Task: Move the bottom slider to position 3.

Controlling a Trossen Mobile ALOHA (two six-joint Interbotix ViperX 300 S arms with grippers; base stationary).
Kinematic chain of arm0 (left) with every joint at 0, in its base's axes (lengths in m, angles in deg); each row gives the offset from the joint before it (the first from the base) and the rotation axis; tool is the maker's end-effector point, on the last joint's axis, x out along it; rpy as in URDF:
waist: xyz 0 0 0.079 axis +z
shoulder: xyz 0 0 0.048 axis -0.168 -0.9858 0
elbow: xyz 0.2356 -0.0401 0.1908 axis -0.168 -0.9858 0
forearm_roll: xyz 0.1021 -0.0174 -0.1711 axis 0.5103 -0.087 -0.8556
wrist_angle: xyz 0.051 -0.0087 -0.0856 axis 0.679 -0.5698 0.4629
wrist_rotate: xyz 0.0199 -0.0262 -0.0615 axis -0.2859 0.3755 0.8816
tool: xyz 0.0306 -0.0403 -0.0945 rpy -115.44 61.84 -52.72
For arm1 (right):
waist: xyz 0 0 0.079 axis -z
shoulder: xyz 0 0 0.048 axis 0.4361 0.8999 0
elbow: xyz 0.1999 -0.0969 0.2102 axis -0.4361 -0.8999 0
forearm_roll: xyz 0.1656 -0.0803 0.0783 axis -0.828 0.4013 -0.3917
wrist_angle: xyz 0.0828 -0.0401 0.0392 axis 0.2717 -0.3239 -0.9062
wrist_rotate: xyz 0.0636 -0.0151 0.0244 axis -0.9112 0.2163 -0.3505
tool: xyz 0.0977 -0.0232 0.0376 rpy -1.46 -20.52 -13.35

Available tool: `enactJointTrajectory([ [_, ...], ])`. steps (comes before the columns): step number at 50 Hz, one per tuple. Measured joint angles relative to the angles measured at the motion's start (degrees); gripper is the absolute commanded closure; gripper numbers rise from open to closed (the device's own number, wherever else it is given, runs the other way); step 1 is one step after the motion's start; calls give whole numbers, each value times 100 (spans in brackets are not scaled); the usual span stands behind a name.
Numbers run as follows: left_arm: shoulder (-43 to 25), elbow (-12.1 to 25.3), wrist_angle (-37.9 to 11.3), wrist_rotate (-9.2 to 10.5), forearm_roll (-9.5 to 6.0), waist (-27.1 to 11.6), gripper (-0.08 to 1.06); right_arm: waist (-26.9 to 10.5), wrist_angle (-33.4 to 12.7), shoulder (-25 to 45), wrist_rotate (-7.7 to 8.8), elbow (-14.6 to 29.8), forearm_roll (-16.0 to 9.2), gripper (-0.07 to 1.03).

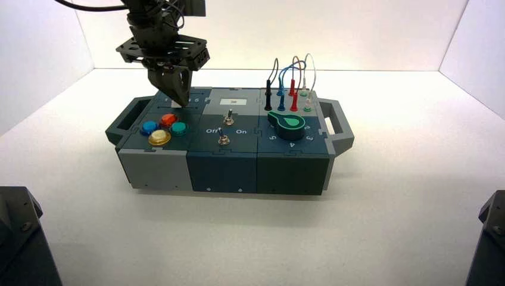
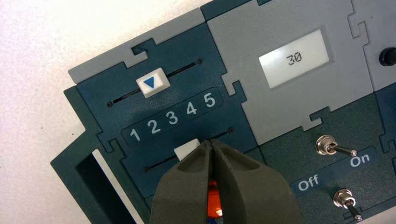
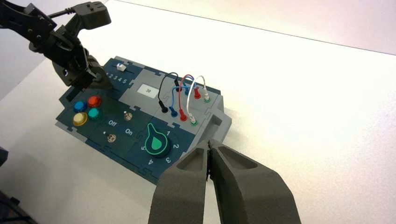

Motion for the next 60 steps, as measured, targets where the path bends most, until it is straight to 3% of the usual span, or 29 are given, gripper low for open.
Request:
enactJointTrajectory([
  [14,0,0,0,0,0,0,101,9,-9,0,9,9,0,98],
  [43,-18,237,-114,-35,-26,-422,101,0,-9,0,0,9,0,98],
  [60,932,501,-422,97,-79,-457,101,9,-9,0,0,0,-9,98],
])
